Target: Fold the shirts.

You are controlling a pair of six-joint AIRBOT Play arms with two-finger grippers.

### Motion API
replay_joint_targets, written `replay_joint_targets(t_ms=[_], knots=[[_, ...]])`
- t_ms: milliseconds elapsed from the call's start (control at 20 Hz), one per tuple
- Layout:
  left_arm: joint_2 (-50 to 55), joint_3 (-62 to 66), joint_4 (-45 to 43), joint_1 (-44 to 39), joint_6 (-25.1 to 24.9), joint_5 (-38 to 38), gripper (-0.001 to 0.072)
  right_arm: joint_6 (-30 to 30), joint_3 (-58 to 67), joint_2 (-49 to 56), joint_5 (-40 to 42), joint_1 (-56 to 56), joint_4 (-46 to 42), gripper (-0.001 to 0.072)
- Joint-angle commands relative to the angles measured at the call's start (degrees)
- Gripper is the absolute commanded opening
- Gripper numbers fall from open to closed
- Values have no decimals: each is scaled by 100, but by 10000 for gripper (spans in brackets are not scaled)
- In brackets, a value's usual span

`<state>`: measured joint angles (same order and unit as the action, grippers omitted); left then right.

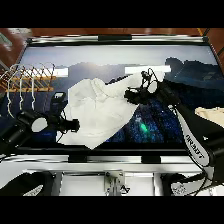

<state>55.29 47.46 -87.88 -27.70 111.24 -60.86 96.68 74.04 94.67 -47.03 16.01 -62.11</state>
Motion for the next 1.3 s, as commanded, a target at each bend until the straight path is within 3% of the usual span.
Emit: replay_joint_targets(t_ms=[0,150,250,300,550,800,850,900,950,1050,1150,1250], knots=[[0,382,0,540,59,531,602,-452,7,-76,-715,-31,-197,88],[177,494,195,1241,90,1091,602,-492,4,-680,-2518,-94,-1113,87],[472,529,590,1635,76,1436,602,-544,-66,-1032,-3773,26,-968,87],[632,533,780,1762,-4,1585,602,-542,-249,-1233,-4015,155,-909,87],[1552,535,1554,1908,-708,1797,602,42,-1655,-2098,-3936,800,-796,87],[2201,833,2411,1908,-1637,2033,601,660,-1930,-2721,-3801,1281,-901,90],[2332,1012,2511,1908,-1812,2031,601,852,-1926,-2789,-3657,1255,-1025,198],[2457,1200,2590,1906,-1932,1989,601,859,-1880,-2874,-3552,1126,-1021,494],[2581,1410,2662,1891,-2061,1943,601,846,-1775,-2970,-3438,979,-997,641],[2813,1799,2662,1797,-2258,1923,601,879,-1296,-3152,-2999,621,-1119,652],[3110,2177,2664,1668,-2564,1878,600,938,-605,-3150,-2293,380,-1394,575],[3493,2538,2658,1569,-2815,1604,600,960,44,-2942,-1659,289,-1572,575]])
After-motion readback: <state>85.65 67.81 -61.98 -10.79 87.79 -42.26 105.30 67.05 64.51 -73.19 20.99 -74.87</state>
